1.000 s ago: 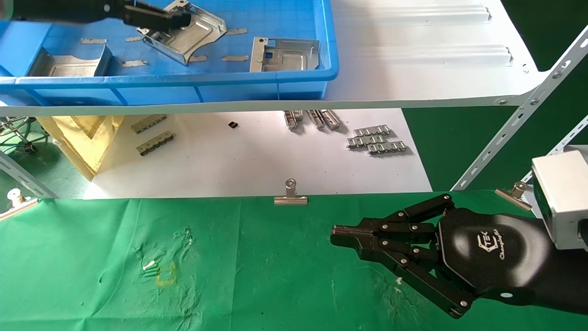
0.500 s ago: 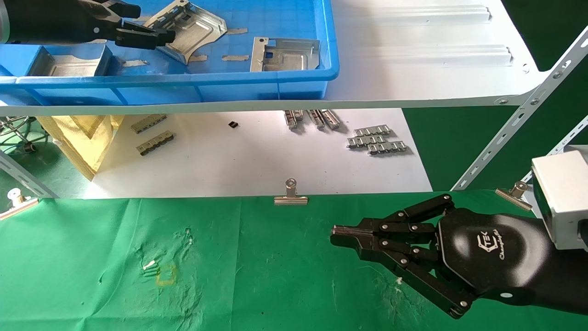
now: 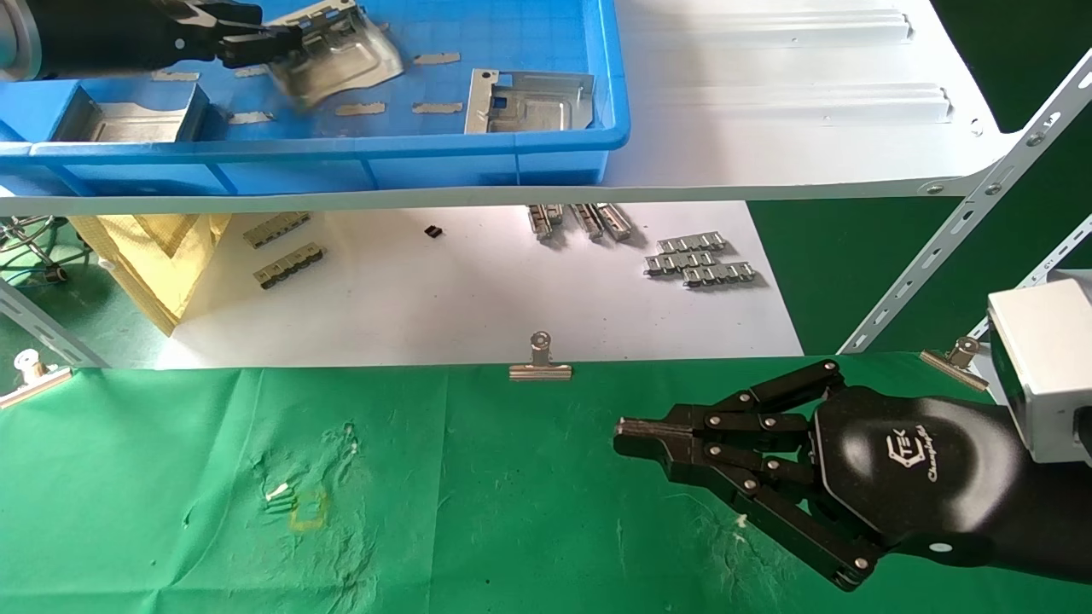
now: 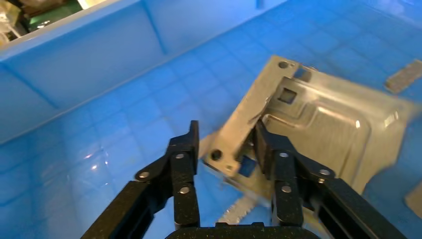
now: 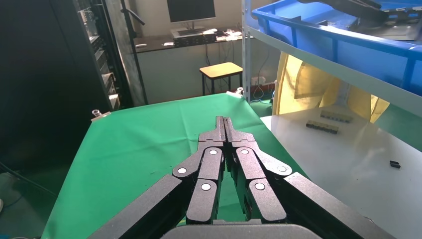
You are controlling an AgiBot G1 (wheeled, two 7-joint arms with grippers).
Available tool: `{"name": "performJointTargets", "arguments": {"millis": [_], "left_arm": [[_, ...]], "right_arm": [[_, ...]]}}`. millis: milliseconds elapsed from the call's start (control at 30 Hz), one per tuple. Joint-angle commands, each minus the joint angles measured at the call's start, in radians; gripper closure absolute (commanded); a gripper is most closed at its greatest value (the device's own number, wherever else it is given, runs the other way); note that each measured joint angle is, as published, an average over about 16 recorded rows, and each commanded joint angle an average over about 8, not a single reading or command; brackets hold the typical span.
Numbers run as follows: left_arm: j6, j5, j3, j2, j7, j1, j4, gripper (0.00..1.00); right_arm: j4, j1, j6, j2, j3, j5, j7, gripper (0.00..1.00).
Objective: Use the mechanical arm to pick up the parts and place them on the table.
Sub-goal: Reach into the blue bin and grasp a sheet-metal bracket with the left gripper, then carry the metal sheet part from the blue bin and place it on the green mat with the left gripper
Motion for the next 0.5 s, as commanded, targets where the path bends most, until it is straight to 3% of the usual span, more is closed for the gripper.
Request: {"name": "performJointTargets", "arguments": {"millis": [33, 267, 300, 500], "left_arm": [[-0.024, -0.004, -0.003, 0.005, -0.004, 0.004, 0.005, 1.00], [-0.028, -0.018, -0.012, 0.005, 0.001, 0.008, -0.001, 1.00], [-0.025, -0.021, -0.014, 0.003, 0.002, 0.007, -0.002, 1.00], [0.022, -0.048, -0.033, -0.018, 0.020, -0.005, -0.019, 1.00]], "right_arm": [[0.000, 0.000, 0.000, 0.000, 0.000, 0.000, 0.000, 1.00], [0.000, 0.000, 0.000, 0.000, 0.000, 0.000, 0.000, 0.99], [0.000, 0.000, 0.000, 0.000, 0.000, 0.000, 0.000, 0.92], [0.000, 0.000, 0.000, 0.000, 0.000, 0.000, 0.000, 0.17]]}}
